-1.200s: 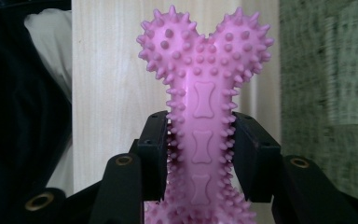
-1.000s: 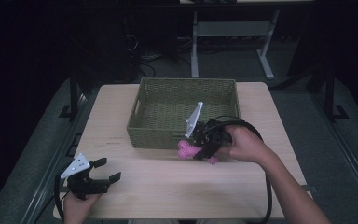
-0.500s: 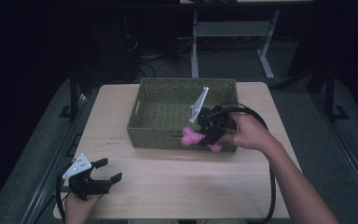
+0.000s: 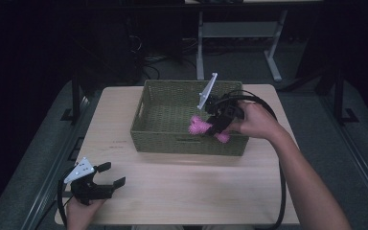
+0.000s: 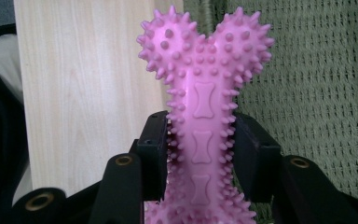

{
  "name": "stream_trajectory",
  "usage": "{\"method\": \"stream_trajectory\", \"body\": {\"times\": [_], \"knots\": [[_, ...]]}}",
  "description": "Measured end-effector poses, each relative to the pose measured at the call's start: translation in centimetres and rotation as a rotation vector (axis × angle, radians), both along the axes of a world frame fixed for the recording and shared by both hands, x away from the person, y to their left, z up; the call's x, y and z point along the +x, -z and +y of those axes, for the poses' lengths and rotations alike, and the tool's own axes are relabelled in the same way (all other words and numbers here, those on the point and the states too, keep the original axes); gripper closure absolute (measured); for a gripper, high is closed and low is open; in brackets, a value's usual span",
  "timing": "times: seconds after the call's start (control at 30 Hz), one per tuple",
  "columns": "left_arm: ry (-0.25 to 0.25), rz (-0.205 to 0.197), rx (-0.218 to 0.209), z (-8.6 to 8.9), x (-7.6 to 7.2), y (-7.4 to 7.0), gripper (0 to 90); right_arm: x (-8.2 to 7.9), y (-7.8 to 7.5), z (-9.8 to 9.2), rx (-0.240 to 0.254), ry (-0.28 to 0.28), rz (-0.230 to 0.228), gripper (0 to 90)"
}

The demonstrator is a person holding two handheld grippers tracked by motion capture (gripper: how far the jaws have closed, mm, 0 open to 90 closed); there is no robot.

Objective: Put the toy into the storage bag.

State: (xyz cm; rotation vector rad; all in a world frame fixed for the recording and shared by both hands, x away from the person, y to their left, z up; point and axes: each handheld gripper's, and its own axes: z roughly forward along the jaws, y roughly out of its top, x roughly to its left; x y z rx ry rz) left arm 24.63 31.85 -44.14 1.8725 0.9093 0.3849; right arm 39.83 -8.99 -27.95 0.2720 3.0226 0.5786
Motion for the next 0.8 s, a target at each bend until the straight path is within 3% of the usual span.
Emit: {"method": "stream_trajectory", "body": {"times": [0.33, 0.8], "knots": [[0.002, 0.002, 0.0, -0.1, 0.0, 0.0, 13.2, 2.9, 0.3, -0.3, -0.008, 0.053, 0.015, 58.2], [0.005, 0.003, 0.002, -0.1, 0.1, 0.0, 13.1, 6.2, 2.1, -0.9, -0.023, 0.12, 0.034, 58.2]]}}
